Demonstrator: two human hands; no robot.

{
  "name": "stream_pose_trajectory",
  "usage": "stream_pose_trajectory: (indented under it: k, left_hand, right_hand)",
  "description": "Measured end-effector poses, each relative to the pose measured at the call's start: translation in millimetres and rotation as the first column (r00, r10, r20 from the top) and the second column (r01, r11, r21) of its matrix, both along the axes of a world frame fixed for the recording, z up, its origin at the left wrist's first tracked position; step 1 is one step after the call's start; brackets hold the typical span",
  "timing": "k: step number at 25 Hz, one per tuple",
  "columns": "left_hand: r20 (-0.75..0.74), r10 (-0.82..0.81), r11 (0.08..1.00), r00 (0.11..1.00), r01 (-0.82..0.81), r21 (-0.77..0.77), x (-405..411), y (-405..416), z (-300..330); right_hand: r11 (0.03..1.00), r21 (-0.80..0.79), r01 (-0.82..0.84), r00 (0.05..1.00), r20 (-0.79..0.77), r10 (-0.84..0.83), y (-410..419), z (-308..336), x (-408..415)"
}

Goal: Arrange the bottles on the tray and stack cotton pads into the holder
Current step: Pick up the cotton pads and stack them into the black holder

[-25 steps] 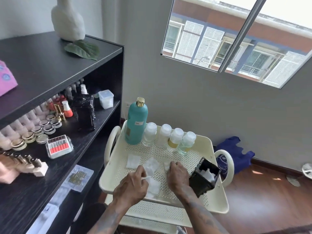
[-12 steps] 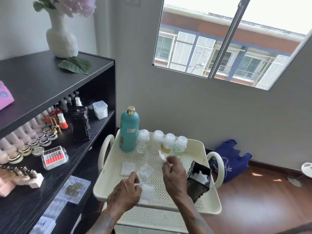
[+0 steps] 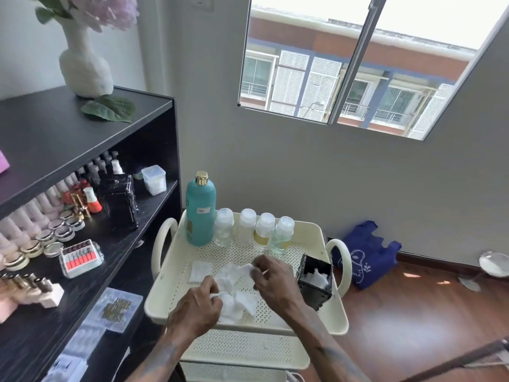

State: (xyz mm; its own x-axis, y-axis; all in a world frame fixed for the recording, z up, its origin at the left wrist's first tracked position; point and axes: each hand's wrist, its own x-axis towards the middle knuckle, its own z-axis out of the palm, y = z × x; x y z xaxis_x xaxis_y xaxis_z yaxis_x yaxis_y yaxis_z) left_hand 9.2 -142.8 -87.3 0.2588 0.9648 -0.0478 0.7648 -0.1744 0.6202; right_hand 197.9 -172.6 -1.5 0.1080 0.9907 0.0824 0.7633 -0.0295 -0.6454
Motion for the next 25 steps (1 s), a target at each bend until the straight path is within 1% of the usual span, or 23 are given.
stream_pose_trajectory:
  k: [1,4,5,6,7,8,9,10,11,12,13,14,15,16,17,18,19,21,23,24,25]
  left_hand:
    - [0.004,0.008,1.000,1.000,-0.008,-0.003,-0.7,-0.2,-2.2]
    - [0.019,0.008,1.000,1.000,-0.008,0.002,-1.4,0.8,-6.2]
    - [0.023,0.002,1.000,1.000,-0.002,0.002,-1.8,2.0,-8.0]
    - [0.029,-0.003,1.000,1.000,0.003,-0.001,-1.7,2.9,-9.9]
    - [0.032,-0.005,1.000,0.999,0.005,-0.004,-1.5,3.3,-10.1]
    - [0.034,-0.001,1.000,0.999,0.001,-0.005,-1.2,3.8,-9.1]
    - [0.038,0.005,1.000,0.999,-0.005,-0.004,-0.6,3.6,-9.3]
    - [0.044,0.009,1.000,0.999,-0.009,0.002,-0.4,3.7,-9.6]
    - [0.052,0.009,1.000,0.999,-0.009,0.006,-0.1,3.5,-9.1]
    - [0.062,0.009,1.000,0.998,-0.010,0.005,0.0,2.8,-8.1]
    - [0.070,0.008,1.000,0.997,-0.009,0.003,-0.6,2.1,-7.0]
    - [0.073,0.008,1.000,0.997,-0.008,0.001,-2.0,1.5,-6.4]
    - [0.071,0.011,1.000,0.997,-0.011,-0.002,-3.4,0.7,-6.0]
    - [0.066,0.015,1.000,0.998,-0.015,-0.005,-4.0,0.0,-5.9]
    - [0.061,0.016,1.000,0.998,-0.016,-0.007,-4.0,-0.7,-5.7]
    - [0.057,0.014,1.000,0.998,-0.014,-0.005,-3.7,-1.1,-5.2]
    - [0.054,0.011,1.000,0.999,-0.011,0.000,-3.0,-1.2,-4.4]
    - [0.056,0.008,1.000,0.998,-0.009,0.010,-1.3,-0.4,-3.2]
    - [0.053,0.022,1.000,0.998,-0.023,0.011,-2.4,0.0,-1.9]
    - [0.051,0.024,1.000,0.998,-0.025,0.006,-3.3,-0.4,-2.0]
    - [0.056,0.030,1.000,0.998,-0.030,-0.003,-3.6,-2.0,-2.1]
  right_hand:
    - [1.000,0.003,0.027,0.996,-0.082,-0.027,-3.8,9.0,-0.9]
    - [0.993,-0.115,0.031,0.942,-0.328,-0.067,-21.0,40.6,14.7]
    - [0.994,-0.100,0.054,0.927,-0.365,-0.087,-27.1,53.9,26.6]
    - [0.993,-0.032,0.112,0.920,-0.374,-0.116,-33.1,68.4,41.0]
    - [0.977,0.090,0.193,0.923,-0.354,-0.150,-38.3,83.1,57.3]
    - [0.929,0.255,0.269,0.936,-0.296,-0.190,-43.1,97.3,73.8]
    - [0.852,0.428,0.302,0.951,-0.199,-0.237,-48.2,108.6,88.6]
    - [0.768,0.575,0.281,0.955,-0.086,-0.285,-52.8,114.7,98.4]
    - [0.711,0.665,0.229,0.944,0.026,-0.329,-56.9,114.6,102.3]
    - [0.708,0.685,0.169,0.925,0.137,-0.354,-60.1,106.8,102.1]
    - [0.752,0.648,0.117,0.901,0.250,-0.355,-61.6,92.4,99.3]
    - [0.825,0.560,0.076,0.873,0.363,-0.327,-62.7,74.0,94.5]
    - [0.908,0.415,0.063,0.851,0.452,-0.266,-63.5,55.3,89.2]
    - [0.966,0.242,0.086,0.840,0.504,-0.201,-64.2,40.4,86.0]
    - [0.988,0.077,0.131,0.835,0.529,-0.151,-63.7,30.5,85.8]
    - [0.984,-0.064,0.167,0.846,0.521,-0.110,-61.8,26.5,86.8]
    - [0.968,-0.169,0.186,0.865,0.496,-0.080,-59.2,26.5,88.6]
    - [0.935,-0.309,0.173,0.885,0.465,-0.009,-51.5,31.9,87.7]
    - [0.904,-0.409,0.125,0.900,0.429,0.070,-46.1,36.6,85.3]
    - [0.899,-0.427,0.100,0.911,0.403,0.090,-46.8,37.9,85.6]
    - [0.919,-0.386,0.084,0.918,0.388,0.079,-49.2,38.8,88.2]
